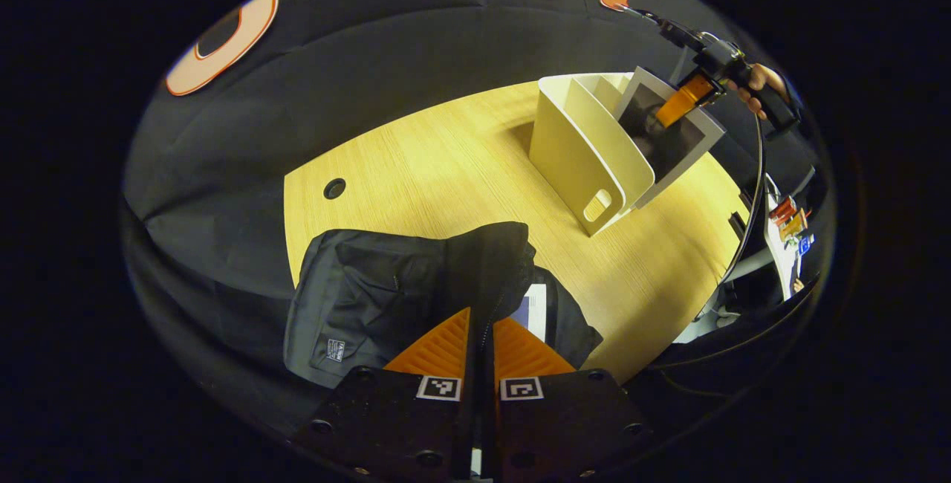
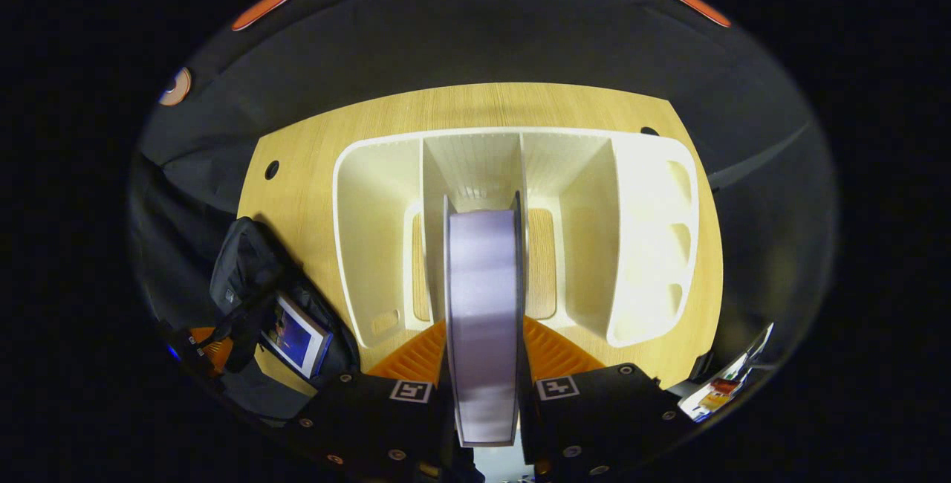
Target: Open the schoolbag, grab two books from the bookshelf and put them into the schoolbag.
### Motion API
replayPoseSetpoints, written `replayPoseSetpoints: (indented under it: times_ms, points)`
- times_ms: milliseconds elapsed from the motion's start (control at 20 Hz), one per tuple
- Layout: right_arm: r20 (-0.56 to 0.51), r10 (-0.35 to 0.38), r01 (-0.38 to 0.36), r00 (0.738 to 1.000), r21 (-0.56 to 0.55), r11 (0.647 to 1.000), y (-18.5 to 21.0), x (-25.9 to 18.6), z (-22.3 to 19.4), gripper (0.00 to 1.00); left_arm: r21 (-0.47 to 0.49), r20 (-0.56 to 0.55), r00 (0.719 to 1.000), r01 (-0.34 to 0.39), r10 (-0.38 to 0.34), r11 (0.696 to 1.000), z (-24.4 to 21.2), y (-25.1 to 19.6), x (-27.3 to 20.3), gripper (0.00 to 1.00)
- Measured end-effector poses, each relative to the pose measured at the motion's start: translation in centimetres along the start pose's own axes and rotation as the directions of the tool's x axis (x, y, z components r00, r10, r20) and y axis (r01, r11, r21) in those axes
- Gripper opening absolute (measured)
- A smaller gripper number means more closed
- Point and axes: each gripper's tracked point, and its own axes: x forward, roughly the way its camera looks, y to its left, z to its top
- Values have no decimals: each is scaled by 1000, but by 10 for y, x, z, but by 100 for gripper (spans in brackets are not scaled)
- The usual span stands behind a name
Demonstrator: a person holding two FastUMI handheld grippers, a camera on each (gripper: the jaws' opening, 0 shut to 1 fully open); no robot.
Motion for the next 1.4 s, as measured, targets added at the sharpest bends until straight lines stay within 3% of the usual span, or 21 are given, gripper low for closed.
replayPoseSetpoints:
  times_ms: [550,850,1100,1400]
  points:
    - [66,39,-52,997,200,978,23,-65,-131,35,121,35,995,86,-91,989,-2,5,-2,5]
    - [138,132,-171,982,325,930,59,-88,-183,35,177,43,991,118,-128,977,-4,8,-6,5]
    - [244,296,-372,924,382,846,120,-91,-197,35,190,62,988,129,-143,973,-4,15,-14,5]
    - [317,444,-542,838,386,747,193,-59,-192,34,208,80,985,131,-151,969,-1,17,-21,5]
